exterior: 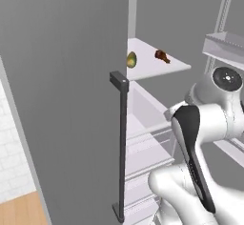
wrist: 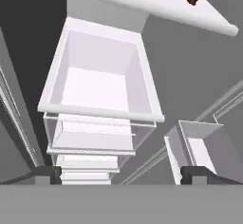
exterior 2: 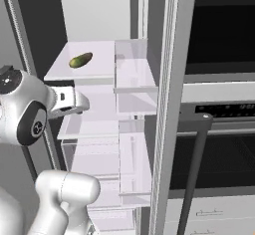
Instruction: Place one cucumber and one chicken drumstick in each tupperware on the nearby counter, to pack two identical lunches.
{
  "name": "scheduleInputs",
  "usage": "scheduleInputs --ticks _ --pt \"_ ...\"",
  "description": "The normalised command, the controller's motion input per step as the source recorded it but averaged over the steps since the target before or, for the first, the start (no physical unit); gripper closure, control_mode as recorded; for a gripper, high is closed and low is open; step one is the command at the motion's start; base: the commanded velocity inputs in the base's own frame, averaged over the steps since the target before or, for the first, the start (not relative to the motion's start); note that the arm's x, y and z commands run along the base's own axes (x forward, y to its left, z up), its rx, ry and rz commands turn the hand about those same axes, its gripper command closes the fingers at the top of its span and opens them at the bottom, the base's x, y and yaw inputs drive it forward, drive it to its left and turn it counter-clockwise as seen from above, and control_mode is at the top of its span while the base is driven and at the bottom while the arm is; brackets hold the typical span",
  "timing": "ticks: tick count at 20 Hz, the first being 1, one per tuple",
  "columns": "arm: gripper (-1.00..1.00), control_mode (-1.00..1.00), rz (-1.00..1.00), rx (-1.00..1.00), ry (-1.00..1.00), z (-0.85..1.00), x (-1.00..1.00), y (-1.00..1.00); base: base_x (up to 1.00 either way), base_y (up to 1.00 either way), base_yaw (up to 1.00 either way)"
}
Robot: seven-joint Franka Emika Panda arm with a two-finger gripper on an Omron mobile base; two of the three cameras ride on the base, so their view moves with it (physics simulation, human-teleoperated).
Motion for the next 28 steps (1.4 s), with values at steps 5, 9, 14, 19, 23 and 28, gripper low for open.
scheduleInputs --ticks 5,9,14,19,23,28 --pt "-1.00 -1.00 -0.29 0.42 -0.07 1.00 -0.38 -0.47 0.00 0.00 0.00" --pt "-1.00 -1.00 -0.16 0.51 -0.06 1.00 0.02 0.07 0.00 0.00 0.00" --pt "-1.00 -1.00 -0.11 0.09 -0.05 0.50 0.60 0.83 0.00 0.00 0.00" --pt "-1.00 -1.00 -0.24 0.12 -0.05 -0.33 0.68 0.49 0.00 0.00 0.00" --pt "-1.00 -1.00 -0.03 0.10 -0.01 0.00 1.00 -0.24 0.00 0.00 0.00" --pt "-1.00 -1.00 0.14 0.10 0.05 -0.02 0.98 -0.34 0.00 0.00 0.00"
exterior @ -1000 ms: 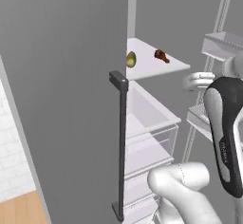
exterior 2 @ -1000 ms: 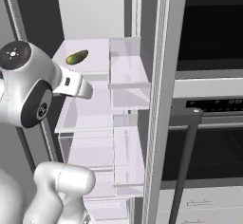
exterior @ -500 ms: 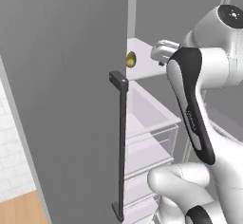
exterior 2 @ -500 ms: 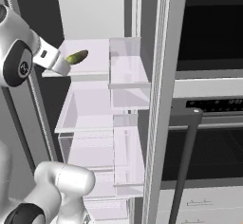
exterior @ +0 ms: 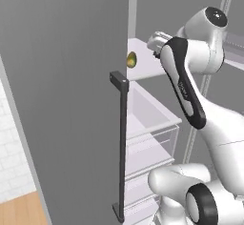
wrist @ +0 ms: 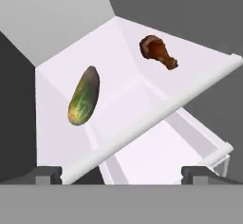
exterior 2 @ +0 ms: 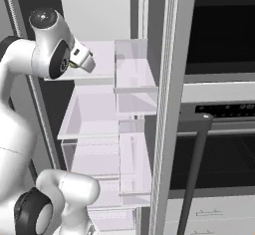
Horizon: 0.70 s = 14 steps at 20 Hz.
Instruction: Place one cucumber and one chicken drumstick in each tupperware on the nearby counter, to pack two identical lunches.
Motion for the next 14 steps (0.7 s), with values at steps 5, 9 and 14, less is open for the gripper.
scheduleInputs --ticks 5,9,14 --pt "-1.00 -1.00 0.08 -0.01 0.19 -0.13 0.84 0.10 0.00 0.00 0.00" --pt "-1.00 -1.00 0.00 0.00 0.13 -0.12 0.55 0.50 0.00 0.00 0.00" --pt "-1.00 -1.00 0.00 0.01 0.01 -0.22 0.39 0.43 0.00 0.00 0.00"
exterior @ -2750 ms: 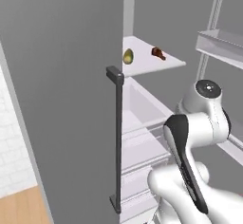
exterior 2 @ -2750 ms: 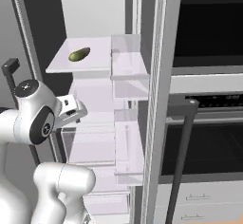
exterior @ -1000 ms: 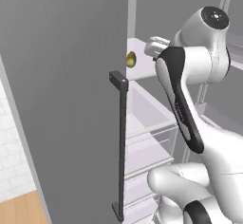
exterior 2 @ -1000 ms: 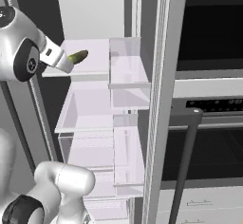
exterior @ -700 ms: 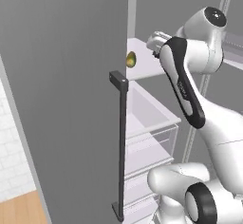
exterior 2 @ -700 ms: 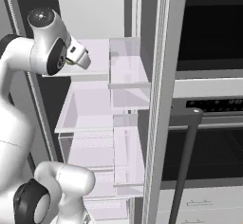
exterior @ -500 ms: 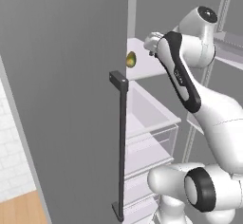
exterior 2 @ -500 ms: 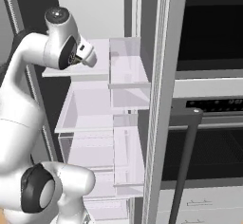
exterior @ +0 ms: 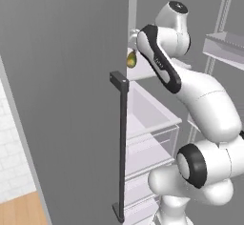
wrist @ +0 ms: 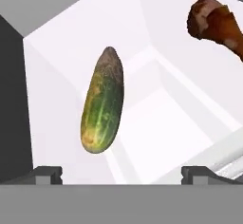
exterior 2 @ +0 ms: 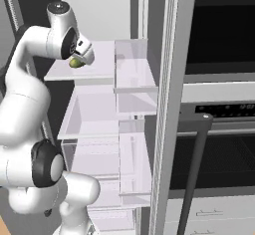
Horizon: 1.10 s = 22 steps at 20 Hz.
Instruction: Place one cucumber and one chicken drumstick in each tupperware on the nearby counter, to pack two identical lunches.
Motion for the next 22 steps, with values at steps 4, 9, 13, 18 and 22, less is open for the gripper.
scheduleInputs --ticks 4,9,13,18,22 --pt "-1.00 -1.00 0.00 0.00 0.00 -0.45 0.54 0.21 0.00 0.00 0.00" --pt "-1.00 -1.00 0.00 0.00 0.00 -0.22 0.65 0.04 0.00 0.00 0.00" --pt "-1.00 -1.00 0.00 0.00 0.02 0.00 0.50 0.00 0.00 0.00 0.00" --pt "-1.00 -1.00 0.00 0.00 0.03 -0.10 0.12 0.00 0.00 0.00 0.00" --pt "-1.00 -1.00 0.00 -0.01 0.00 -0.28 0.04 0.11 0.00 0.00 0.00"
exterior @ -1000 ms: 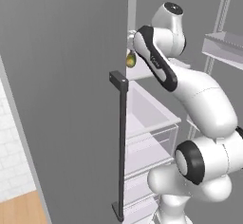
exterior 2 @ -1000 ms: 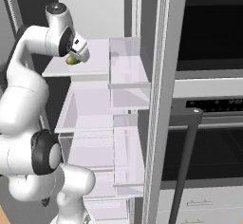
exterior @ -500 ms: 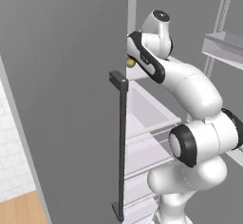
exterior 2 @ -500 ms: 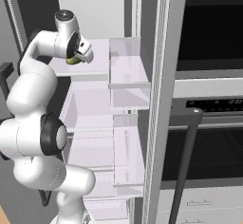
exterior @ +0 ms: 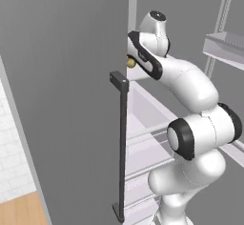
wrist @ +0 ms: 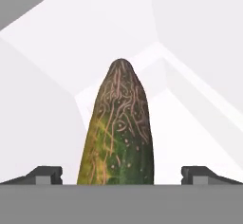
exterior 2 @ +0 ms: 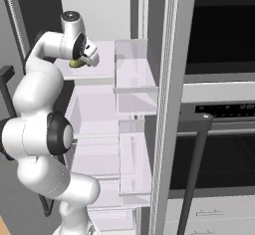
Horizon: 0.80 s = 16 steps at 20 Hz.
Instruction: Place one cucumber and one chicken drumstick in each tupperware on the nearby counter, to pack two identical lunches.
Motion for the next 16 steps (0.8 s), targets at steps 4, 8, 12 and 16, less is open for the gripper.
scheduleInputs --ticks 4,8,12,16 --pt "1.00 -1.00 0.00 -0.03 0.00 -0.46 0.14 0.33 0.00 0.00 0.00" --pt "1.00 -1.00 0.00 0.00 -0.10 -0.21 0.04 0.06 0.00 0.00 0.00" --pt "1.00 -1.00 0.00 0.00 -0.04 -0.09 -0.16 -0.11 0.00 0.00 0.00" --pt "1.00 -1.00 0.00 0.10 -0.22 0.02 -0.98 -0.46 0.00 0.00 0.00"
